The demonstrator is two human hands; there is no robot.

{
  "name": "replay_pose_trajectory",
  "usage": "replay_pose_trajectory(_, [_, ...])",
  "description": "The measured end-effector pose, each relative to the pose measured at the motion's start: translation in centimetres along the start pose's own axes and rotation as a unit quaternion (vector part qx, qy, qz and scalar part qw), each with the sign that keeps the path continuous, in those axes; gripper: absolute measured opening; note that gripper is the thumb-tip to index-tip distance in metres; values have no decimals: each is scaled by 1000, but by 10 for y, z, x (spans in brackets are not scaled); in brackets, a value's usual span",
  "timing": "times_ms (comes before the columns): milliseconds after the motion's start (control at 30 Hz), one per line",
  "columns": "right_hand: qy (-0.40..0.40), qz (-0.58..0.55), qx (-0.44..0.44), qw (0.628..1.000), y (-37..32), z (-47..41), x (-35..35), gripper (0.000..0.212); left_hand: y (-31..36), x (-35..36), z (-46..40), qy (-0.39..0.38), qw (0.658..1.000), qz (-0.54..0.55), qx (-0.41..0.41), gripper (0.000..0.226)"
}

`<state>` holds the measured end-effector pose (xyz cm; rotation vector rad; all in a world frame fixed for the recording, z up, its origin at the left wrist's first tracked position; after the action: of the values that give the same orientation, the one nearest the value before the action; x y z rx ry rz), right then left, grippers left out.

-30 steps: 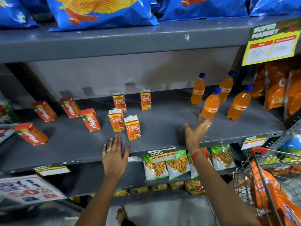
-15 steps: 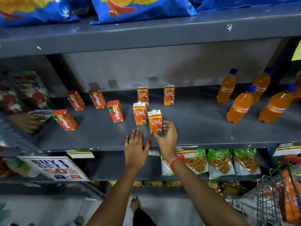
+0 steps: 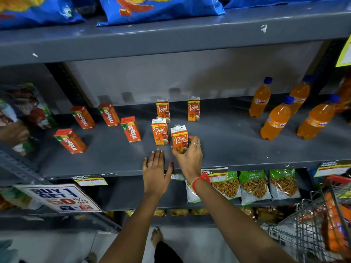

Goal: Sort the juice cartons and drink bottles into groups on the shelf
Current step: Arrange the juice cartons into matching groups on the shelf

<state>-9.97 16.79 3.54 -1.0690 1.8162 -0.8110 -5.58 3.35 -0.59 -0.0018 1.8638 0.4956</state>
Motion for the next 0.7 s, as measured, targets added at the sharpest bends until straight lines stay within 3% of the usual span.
replay_pose_trajectory(367, [60,34,43,997,33,-38,-31,49,-4,0,1,-4,1000,6,-3,65])
replay_pose_trajectory(700, [47,55,42,996,42,-42,-29,61,-2,0,1,-15,1000,-4,1,67])
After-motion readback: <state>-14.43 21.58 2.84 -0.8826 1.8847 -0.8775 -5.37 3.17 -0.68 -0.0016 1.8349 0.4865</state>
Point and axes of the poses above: each hand's wrist, its own z-axis away from the middle knuckle, its own x-axis out of the palm, y = z × x, the point moved 7 cm from there along -z, towards the middle knuckle, and after that the axes turned 10 degrees about -x, right-handed, at the moved point
